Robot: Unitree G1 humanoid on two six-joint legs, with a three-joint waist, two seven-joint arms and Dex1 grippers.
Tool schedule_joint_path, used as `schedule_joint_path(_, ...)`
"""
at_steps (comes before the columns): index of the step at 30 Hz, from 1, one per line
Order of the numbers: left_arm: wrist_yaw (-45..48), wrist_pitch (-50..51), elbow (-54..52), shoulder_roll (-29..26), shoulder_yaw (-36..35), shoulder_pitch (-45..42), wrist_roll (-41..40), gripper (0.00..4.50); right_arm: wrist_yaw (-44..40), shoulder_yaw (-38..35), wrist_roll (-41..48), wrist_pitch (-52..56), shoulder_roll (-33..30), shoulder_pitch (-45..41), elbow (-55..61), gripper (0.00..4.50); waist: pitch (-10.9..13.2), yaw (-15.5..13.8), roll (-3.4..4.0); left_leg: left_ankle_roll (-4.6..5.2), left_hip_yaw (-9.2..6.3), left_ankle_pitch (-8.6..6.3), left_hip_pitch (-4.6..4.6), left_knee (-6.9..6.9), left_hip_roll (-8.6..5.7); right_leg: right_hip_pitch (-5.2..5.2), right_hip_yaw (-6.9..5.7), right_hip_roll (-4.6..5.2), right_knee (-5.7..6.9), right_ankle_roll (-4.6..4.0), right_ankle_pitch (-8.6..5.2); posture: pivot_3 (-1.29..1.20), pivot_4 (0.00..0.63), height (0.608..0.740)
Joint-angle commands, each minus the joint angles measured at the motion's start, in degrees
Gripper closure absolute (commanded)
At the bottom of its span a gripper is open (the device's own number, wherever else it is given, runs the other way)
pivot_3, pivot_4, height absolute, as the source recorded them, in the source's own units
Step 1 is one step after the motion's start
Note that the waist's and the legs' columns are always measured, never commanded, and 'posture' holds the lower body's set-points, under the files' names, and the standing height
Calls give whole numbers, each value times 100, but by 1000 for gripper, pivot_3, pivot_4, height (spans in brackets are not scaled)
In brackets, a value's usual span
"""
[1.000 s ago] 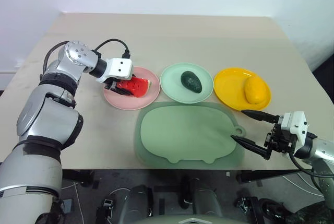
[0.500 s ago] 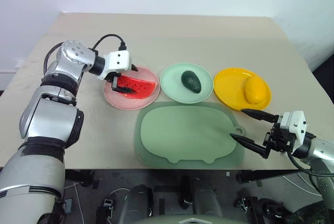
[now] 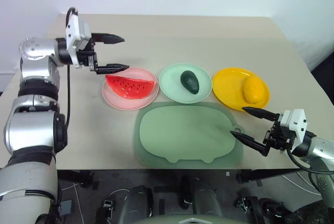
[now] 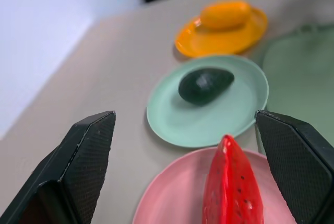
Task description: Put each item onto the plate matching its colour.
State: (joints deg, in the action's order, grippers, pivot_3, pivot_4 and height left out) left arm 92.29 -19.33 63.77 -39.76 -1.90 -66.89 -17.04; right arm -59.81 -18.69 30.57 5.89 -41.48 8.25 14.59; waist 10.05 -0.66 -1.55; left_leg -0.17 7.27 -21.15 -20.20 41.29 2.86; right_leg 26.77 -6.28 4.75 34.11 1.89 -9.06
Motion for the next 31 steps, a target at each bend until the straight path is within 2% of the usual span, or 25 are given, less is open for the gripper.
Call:
schedule_joint_path(1, -80, 685, -1352, -60, -840, 912, -1017, 20, 155, -184, 53, -35, 66, -6, 44, 0, 1, -28, -2, 0, -4, 0, -8, 8, 0, 0, -3, 0, 0, 0, 0, 0, 150, 733)
schedule_joint_path(4, -400, 1071, -2739, -81, -1192, 2067, -1388, 20, 246, -256, 10, -55, 43, -3, -12, 0, -8, 33, 14, 0, 3, 0, -1, 6, 0, 0, 3, 5, 0, 1, 0, 0, 150, 733)
schedule_joint_path(7, -1127, 1530, -4077, 19, -1572, 3169, -1693, 20, 286, -376, -2, -87, 11, 72, -56, 0, -8, 26, 14, -5, 2, 2, 1, 0, 3, 1, 3, 2, 1, 1, 0, 0, 150, 733)
schedule_joint_path(13, -2015, 1898, -5643, 329, -2051, 4839, -2079, 20, 298, -705, 62, -96, 1, 360, 3, 0, -14, -22, 19, -6, 0, 2, 20, 1, 0, -15, 6, 11, -2, 1, -1, 0, 150, 733)
schedule_joint_path(17, -2060, 1709, -5952, 536, -1980, 5693, -1948, 20, 226, -949, 93, -152, 14, 689, 47, 0, -17, -15, 24, 0, 4, -1, 31, -2, -1, -19, 5, 14, -7, 1, -2, 0, 150, 733)
schedule_joint_path(22, -2173, 1361, -5960, 795, -1993, 6288, -1794, 20, 174, -1160, 124, -200, 11, 857, -48, 0, -17, -10, 24, 20, 10, -13, 58, -13, 0, -35, 9, 14, -10, -4, -7, 0, 150, 733)
schedule_joint_path(27, -2227, 1068, -5737, 908, -1966, 6723, -1618, 20, 265, -1269, 63, -237, 66, 911, -101, 0, -18, -10, 26, 22, 11, -15, 68, -22, 2, -35, 20, 14, -9, -15, -19, 0, 150, 733)
schedule_joint_path(31, -2495, 807, -5539, 1091, -1943, 6735, -1466, 20, 350, -1222, 60, -212, 173, 983, 14, 0, -18, -16, 25, 23, 11, -15, 68, -23, 3, -35, 20, 15, -10, -15, -20, 0, 150, 733)
